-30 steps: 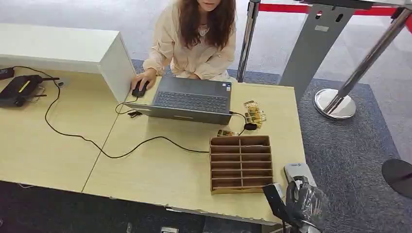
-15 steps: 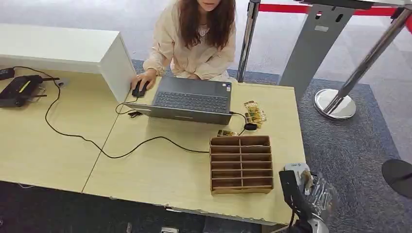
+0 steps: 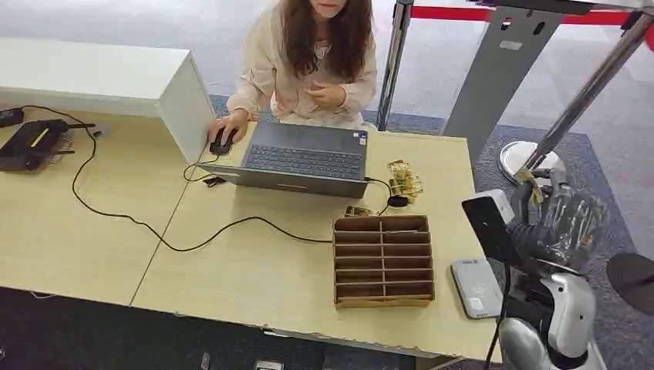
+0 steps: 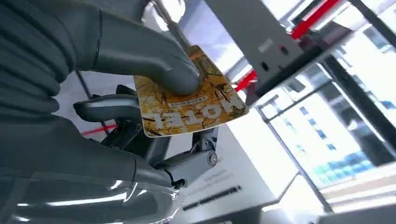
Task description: Pass the card to the sensor for recognition and then transmit it.
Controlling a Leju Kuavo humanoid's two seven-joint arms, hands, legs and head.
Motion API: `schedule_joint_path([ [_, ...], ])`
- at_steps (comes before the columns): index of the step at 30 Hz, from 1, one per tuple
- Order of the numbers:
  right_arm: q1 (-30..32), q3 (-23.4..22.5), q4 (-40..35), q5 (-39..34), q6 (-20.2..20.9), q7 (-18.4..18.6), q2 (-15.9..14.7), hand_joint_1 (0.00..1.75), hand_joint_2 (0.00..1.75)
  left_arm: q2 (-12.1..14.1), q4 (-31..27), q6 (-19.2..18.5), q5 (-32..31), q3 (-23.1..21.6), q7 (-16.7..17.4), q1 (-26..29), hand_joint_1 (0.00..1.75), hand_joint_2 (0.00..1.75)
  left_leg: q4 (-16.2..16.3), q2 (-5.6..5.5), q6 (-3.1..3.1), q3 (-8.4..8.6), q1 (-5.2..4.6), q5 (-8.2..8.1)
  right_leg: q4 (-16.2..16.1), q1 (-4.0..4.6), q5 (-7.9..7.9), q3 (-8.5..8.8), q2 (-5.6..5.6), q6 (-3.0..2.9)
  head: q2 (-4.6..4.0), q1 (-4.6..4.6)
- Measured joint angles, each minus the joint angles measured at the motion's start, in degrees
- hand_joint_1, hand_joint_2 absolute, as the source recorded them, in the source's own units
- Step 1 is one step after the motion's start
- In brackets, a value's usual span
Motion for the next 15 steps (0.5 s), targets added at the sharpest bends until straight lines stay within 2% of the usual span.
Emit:
schedule_joint_path([
  [7,-10.01,5.01,-2.01,-7.12,3.32,2.03,-2.12,1.69,1.75,0.0,0.0,-1.42,-0.33,-0.11,-1.2,-0.04,0.0,0.0,0.0,0.02,0.01,-0.06,0.0,0.01,0.05,0.01,0.0,-0.03,0.0,0.0,0.0,-0.02],
  [15,-20.21,12.03,2.22,-11.82,3.96,2.71,-1.86,1.75,1.75,0.0,0.0,-3.02,-0.48,-0.13,-2.38,-0.17,0.0,0.0,0.0,-0.05,0.01,-0.11,0.0,0.01,0.06,0.02,0.0,-0.05,-0.04,0.0,0.0,0.0],
])
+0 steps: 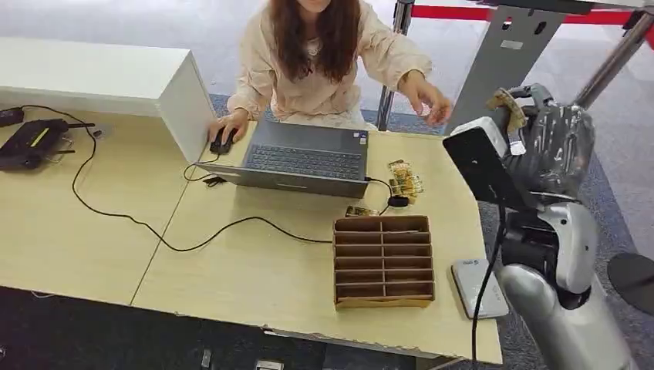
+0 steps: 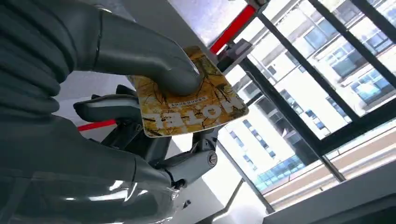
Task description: Pass the card to the sensor for recognition and then transmit it.
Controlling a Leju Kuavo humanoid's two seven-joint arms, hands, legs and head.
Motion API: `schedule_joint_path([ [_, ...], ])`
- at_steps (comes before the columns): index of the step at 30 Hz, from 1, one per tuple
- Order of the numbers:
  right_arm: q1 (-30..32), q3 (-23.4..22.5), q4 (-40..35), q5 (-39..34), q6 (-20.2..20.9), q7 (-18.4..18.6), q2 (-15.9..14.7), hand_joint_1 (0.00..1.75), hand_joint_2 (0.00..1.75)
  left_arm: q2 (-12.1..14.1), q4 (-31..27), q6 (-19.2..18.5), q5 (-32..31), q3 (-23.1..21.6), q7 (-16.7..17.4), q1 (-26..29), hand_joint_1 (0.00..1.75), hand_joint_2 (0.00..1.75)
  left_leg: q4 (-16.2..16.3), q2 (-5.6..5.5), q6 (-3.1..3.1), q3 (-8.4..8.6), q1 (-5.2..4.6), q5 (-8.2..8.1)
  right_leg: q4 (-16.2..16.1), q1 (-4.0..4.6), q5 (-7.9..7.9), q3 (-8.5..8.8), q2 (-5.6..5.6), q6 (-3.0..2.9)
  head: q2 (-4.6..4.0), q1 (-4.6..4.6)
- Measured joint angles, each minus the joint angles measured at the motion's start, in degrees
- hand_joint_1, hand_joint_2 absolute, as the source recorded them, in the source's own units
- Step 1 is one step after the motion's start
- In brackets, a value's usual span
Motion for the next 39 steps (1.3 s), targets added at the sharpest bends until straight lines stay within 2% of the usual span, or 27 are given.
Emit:
schedule_joint_path([
  [12,-5.42,7.29,9.75,-3.48,-4.48,-1.42,3.72,1.75,1.75,-0.04,0.0,-1.6,0.04,-0.02,-1.11,-0.03,0.0,0.0,0.0,0.0,0.0,-0.03,0.01,0.0,0.0,0.01,-0.01,-0.02,0.0,0.0,0.0,0.0],
  [27,-6.41,11.33,20.49,-5.58,-7.28,-3.69,8.11,1.71,1.75,-0.24,0.0,-2.93,0.2,-0.04,-0.98,0.02,0.0,0.0,0.0,0.0,0.0,-0.04,0.01,0.0,0.0,0.01,-0.01,-0.05,0.0,0.0,0.0,-0.02],
  [29,-6.48,11.68,21.56,-5.84,-7.63,-4.02,8.57,1.41,1.75,-0.31,0.0,-2.93,0.2,-0.04,-0.98,0.02,0.0,0.0,0.0,0.0,0.0,-0.04,0.01,0.0,0.0,0.01,-0.01,-0.05,0.0,0.0,0.0,-0.02],
  [30,-6.49,11.77,21.87,-5.93,-7.78,-4.04,8.68,1.06,1.75,-0.33,0.0,-2.93,0.2,-0.04,-0.98,0.02,0.0,0.0,0.0,0.0,0.0,-0.04,0.01,0.0,0.0,0.01,-0.01,-0.06,0.0,0.0,0.0,0.0],
  [31,-6.5,11.92,22.21,-6.08,-7.87,-4.11,8.83,0.4,1.75,-0.35,0.0,-2.93,0.2,-0.04,-0.98,0.03,0.0,0.0,0.0,0.0,0.0,-0.05,0.01,0.0,0.0,0.01,-0.01,-0.07,0.0,0.0,0.0,-0.02],
  [32,-6.55,12.08,22.56,-6.21,-7.94,-4.11,8.94,0.16,1.75,-0.35,0.0,-2.93,0.2,-0.04,-0.98,0.03,0.0,0.0,0.0,0.0,0.0,-0.06,0.01,0.0,0.0,0.01,-0.01,-0.08,0.0,-0.01,0.0,0.0],
  [34,-6.69,12.27,23.54,-6.89,-8.26,-4.37,9.27,0.0,1.75,-0.35,0.0,-2.93,0.2,-0.04,-0.98,0.03,0.0,0.0,0.0,0.0,0.0,-0.07,0.01,0.0,0.0,0.01,-0.01,-0.09,0.0,-0.01,0.0,0.0],
  [39,-6.8,12.88,24.72,-8.68,-10.17,-5.78,9.79,0.0,1.75,-0.39,0.0,-2.93,0.28,-0.07,-0.98,0.07,0.0,0.0,0.0,0.01,0.0,-0.06,0.01,0.0,0.0,0.01,-0.01,-0.1,0.0,-0.01,0.0,-0.02],
])
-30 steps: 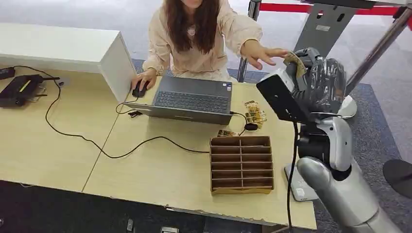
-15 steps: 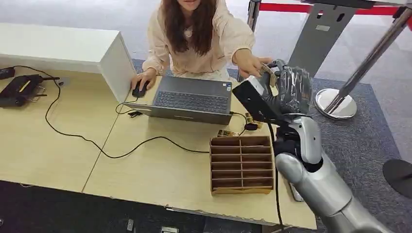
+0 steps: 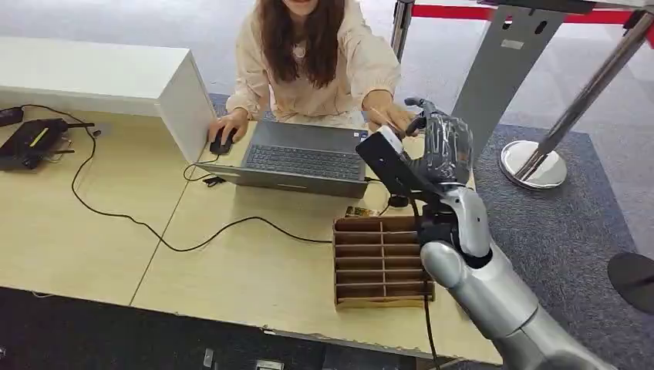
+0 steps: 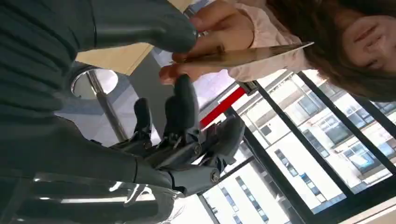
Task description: Pass the card to the sensor for recognition and then transmit it.
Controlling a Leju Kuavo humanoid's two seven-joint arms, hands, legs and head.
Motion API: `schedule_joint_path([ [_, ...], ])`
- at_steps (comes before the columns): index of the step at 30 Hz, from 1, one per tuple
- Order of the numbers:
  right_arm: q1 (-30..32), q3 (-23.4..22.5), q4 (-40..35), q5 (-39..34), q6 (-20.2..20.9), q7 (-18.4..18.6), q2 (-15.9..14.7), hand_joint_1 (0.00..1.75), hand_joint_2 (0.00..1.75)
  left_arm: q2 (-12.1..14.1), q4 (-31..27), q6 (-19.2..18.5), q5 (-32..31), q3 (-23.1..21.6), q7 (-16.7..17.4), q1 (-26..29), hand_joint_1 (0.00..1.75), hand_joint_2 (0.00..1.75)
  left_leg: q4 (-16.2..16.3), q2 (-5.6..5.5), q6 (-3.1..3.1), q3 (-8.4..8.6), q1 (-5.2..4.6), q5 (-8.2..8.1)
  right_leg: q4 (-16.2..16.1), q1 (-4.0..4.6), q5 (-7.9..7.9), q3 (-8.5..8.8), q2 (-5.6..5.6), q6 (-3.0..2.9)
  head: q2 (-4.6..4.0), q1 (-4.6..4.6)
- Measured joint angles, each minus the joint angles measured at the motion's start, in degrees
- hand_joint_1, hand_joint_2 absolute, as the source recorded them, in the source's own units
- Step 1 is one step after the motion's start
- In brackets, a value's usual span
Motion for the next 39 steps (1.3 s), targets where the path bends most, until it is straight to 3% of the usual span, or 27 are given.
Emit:
schedule_joint_path([
  [9,0.06,0.59,0.35,-1.58,-2.99,-2.81,0.94,0.0,1.75,-0.02,0.0,0.46,0.57,0.0,-0.57,0.07,0.0,0.0,0.0,0.01,0.0,0.01,0.0,0.0,0.0,0.0,0.0,-0.02,0.0,0.0,0.0,0.0],
  [14,2.35,0.53,-3.56,-3.39,-5.39,-5.94,1.36,0.0,1.75,0.0,0.0,1.18,1.64,0.02,-1.14,0.12,0.0,0.0,0.01,0.01,0.0,0.04,0.01,0.0,-0.01,0.0,-0.01,-0.02,0.0,-0.01,0.0,0.02],
  [24,21.43,-0.68,-19.45,-9.76,-13.85,-18.05,1.79,0.0,1.75,0.0,0.0,4.33,4.18,0.57,-1.2,0.38,0.0,0.0,0.0,0.03,-0.03,0.05,0.05,-0.04,-0.09,0.05,-0.04,-0.07,0.07,-0.04,0.0,0.0],
  [26,27.66,-2.19,-22.27,-16.1,-17.31,-23.71,1.6,0.0,1.75,-0.02,0.0,5.62,4.66,0.83,-1.07,0.41,0.0,0.0,0.0,-0.1,-0.03,0.05,0.07,-0.04,-0.14,0.08,-0.1,0.09,-0.11,-0.02,0.0,0.11],
  [31,38.69,-4.31,-24.37,-36.72,-17.7,-36.22,1.55,0.0,1.75,-0.15,0.0,7.94,5.36,1.68,1.36,0.4,0.0,0.0,0.0,-0.03,-0.01,0.05,0.06,-0.06,-0.15,0.07,-0.09,0.07,-0.06,-0.04,0.0,0.02],
  [32,40.58,-4.33,-24.12,-42.21,-17.61,-40.82,1.53,0.0,1.75,-0.24,0.0,8.42,5.49,1.75,1.82,0.42,0.0,0.0,-0.01,-0.05,-0.01,0.02,0.06,-0.06,-0.14,0.08,-0.09,0.07,-0.07,-0.04,0.0,0.02],
  [33,42.84,-4.11,-22.65,-53.62,-16.91,-49.73,1.42,0.0,1.75,-0.39,0.0,9.26,5.75,1.88,2.62,0.45,0.0,0.0,-0.02,-0.05,-0.01,-0.01,0.06,-0.06,-0.14,0.08,-0.09,0.06,-0.06,-0.04,0.0,0.02],
  [35,44.86,-2.63,-19.43,-75.09,-17.32,-60.74,0.83,0.0,1.75,-0.77,0.0,9.97,5.9,2.14,3.24,0.4,0.0,0.0,-0.02,-0.02,-0.01,-0.01,0.05,-0.07,-0.13,0.07,-0.09,0.03,-0.02,-0.04,0.0,0.0],
  [37,45.25,-0.94,-17.91,-86.69,-17.48,-64.27,0.13,0.0,1.75,-0.96,0.0,10.36,5.88,2.23,3.74,0.3,0.0,0.0,-0.02,0.0,-0.01,-0.01,0.03,-0.06,-0.12,0.05,-0.07,-0.03,0.01,-0.05,0.0,0.02],
  [39,44.89,0.33,-16.49,-86.92,-17.5,-65.28,-0.72,0.0,1.75,-1.14,0.0,10.78,5.68,2.43,4.18,0.24,0.0,0.0,-0.02,0.03,0.0,0.02,0.03,-0.06,-0.12,0.05,-0.07,0.0,0.0,-0.06,0.0,-0.02],
])
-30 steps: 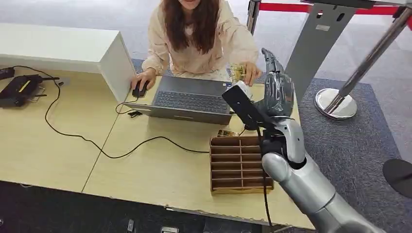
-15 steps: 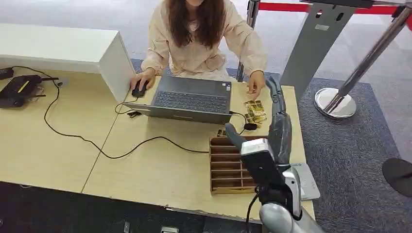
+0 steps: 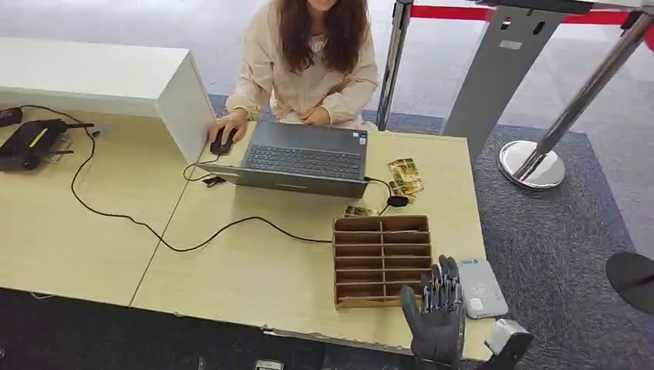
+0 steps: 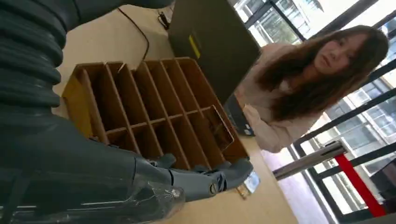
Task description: Pass the card to the sensor for recognition and then transmit it.
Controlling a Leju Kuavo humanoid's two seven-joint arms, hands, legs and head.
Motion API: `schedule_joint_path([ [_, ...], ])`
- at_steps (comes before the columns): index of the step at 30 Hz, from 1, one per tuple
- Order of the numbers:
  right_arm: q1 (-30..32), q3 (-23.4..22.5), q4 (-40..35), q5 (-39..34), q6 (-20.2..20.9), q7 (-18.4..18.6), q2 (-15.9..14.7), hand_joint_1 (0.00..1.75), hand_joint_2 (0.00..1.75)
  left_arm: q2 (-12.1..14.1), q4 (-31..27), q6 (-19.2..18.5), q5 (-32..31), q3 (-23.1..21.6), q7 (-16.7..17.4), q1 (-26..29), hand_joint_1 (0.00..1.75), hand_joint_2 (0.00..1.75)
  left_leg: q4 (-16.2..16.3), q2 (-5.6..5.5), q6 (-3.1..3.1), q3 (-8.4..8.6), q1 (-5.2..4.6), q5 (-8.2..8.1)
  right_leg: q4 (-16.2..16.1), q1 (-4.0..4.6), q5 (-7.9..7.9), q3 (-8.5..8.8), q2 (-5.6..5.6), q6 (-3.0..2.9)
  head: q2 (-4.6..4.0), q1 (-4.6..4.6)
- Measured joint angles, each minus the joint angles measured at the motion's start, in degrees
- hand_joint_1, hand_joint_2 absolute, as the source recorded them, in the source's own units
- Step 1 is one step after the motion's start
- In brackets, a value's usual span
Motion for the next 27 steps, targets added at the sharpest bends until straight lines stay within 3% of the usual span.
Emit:
schedule_joint_path([
  [7,-2.13,3.47,2.05,4.45,-0.07,-2.01,-1.66,0.0,1.75,-0.44,0.0,0.5,0.52,0.61,-0.18,-0.05,0.0,0.0,0.01,0.03,-0.01,0.03,0.01,0.0,0.01,0.01,0.01,0.01,0.0,0.0,0.0,0.0],
  [17,-1.42,4.24,2.4,14.19,-0.11,-2.07,-2.58,0.0,1.75,-0.57,0.0,0.24,0.66,0.94,-0.35,-0.06,0.0,0.0,0.01,0.03,0.0,0.03,0.01,0.0,0.0,0.01,0.0,0.01,0.0,0.0,0.0,0.0],
  [20,0.31,2.62,2.18,22.64,-0.13,-0.9,-2.01,0.0,1.75,-0.55,0.0,0.39,0.55,0.98,-0.35,-0.02,0.0,0.0,0.01,0.03,0.0,0.03,0.01,0.0,0.0,0.01,0.0,0.01,-0.01,0.0,0.0,-0.02],
  [22,2.27,1.04,0.71,30.99,-0.13,3.29,-1.29,0.0,1.75,-0.55,0.0,0.39,0.37,0.98,-0.39,-0.05,0.0,0.0,0.01,0.0,0.0,0.03,0.01,0.0,0.0,0.01,0.0,0.02,-0.02,0.0,0.0,0.02],
  [24,4.86,-1.43,-2.33,44.56,-0.15,9.1,0.42,0.0,1.75,-0.48,0.0,0.39,0.11,0.98,-0.42,0.04,0.0,0.0,0.0,-0.01,0.0,0.01,0.01,0.0,0.01,0.01,0.0,0.01,-0.03,0.0,0.0,0.0],
  [27,7.02,-5.59,-6.36,59.23,-0.26,13.75,2.45,0.0,1.75,-0.31,0.02,0.37,-0.13,0.98,-0.44,-0.04,0.0,0.0,0.0,0.01,0.0,0.03,0.03,0.0,0.01,0.02,0.0,0.01,-0.01,0.0,0.0,0.0],
])
